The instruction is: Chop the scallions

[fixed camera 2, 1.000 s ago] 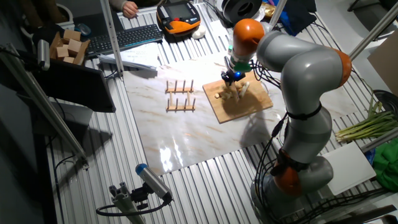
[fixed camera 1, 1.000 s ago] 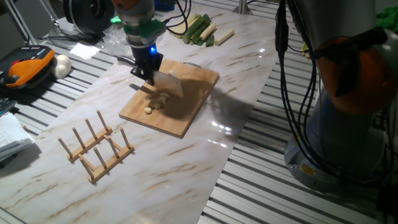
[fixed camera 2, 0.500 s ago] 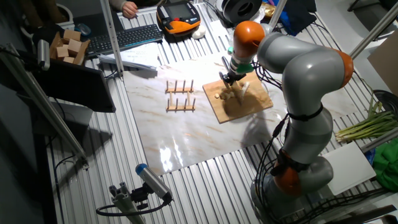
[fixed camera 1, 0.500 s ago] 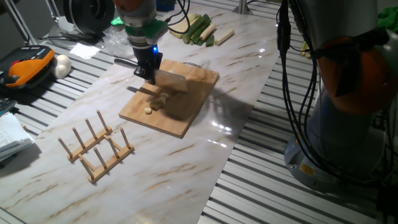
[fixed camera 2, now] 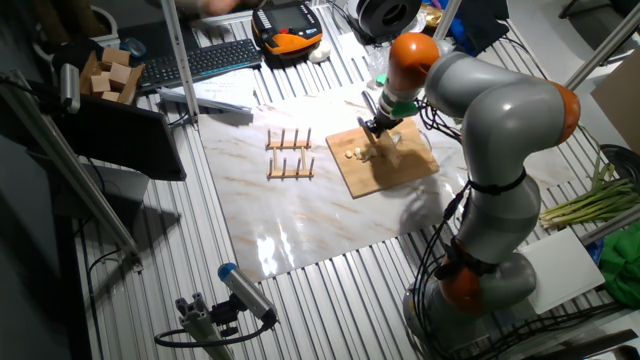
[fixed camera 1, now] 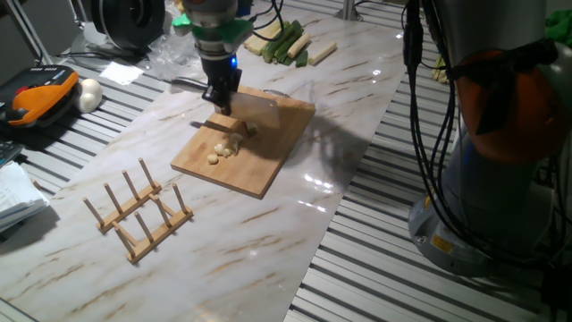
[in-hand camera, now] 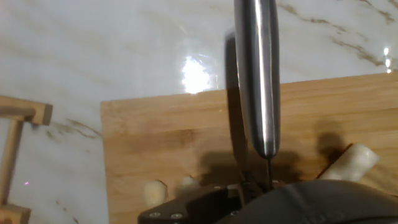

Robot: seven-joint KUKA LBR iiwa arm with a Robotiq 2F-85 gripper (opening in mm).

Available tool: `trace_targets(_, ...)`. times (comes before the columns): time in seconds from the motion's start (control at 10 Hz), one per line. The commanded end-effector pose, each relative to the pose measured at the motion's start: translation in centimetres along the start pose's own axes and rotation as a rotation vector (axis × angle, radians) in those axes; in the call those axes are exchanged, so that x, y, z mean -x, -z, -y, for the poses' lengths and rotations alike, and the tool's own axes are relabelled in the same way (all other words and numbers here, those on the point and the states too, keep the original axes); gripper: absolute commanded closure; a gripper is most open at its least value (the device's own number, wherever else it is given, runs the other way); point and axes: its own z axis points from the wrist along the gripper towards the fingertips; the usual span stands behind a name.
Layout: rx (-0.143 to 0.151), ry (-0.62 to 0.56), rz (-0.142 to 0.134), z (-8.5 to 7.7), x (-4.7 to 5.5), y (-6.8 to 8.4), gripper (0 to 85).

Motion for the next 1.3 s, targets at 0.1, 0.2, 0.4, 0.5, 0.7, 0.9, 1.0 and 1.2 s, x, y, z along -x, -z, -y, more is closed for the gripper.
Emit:
trace_targets(0.1, -0.022, 0.008, -0.004, 0.4, 0.3, 0.2, 85.0)
trace_targets(0.2, -0.033, 0.027, -0.017, 0.6, 0.2, 0.2, 85.0)
trace_targets(0.4, -0.057, 0.039, -0.041, 0.7, 0.0, 0.5, 85.0)
trace_targets(0.5, -0.054, 0.037, -0.041, 0.7, 0.1, 0.5, 85.0)
trace_targets(0.7, -0.068, 0.045, -0.029, 0.9, 0.2, 0.4, 85.0)
trace_targets(0.9, -0.065, 0.058, -0.023, 1.0, 0.3, 0.3, 85.0)
trace_targets(1.0, -0.068, 0.054, -0.006, 1.1, 0.3, 0.2, 85.0)
trace_targets(1.2, -0.051, 0.058, 0.007, 1.9, 0.1, -0.1, 85.0)
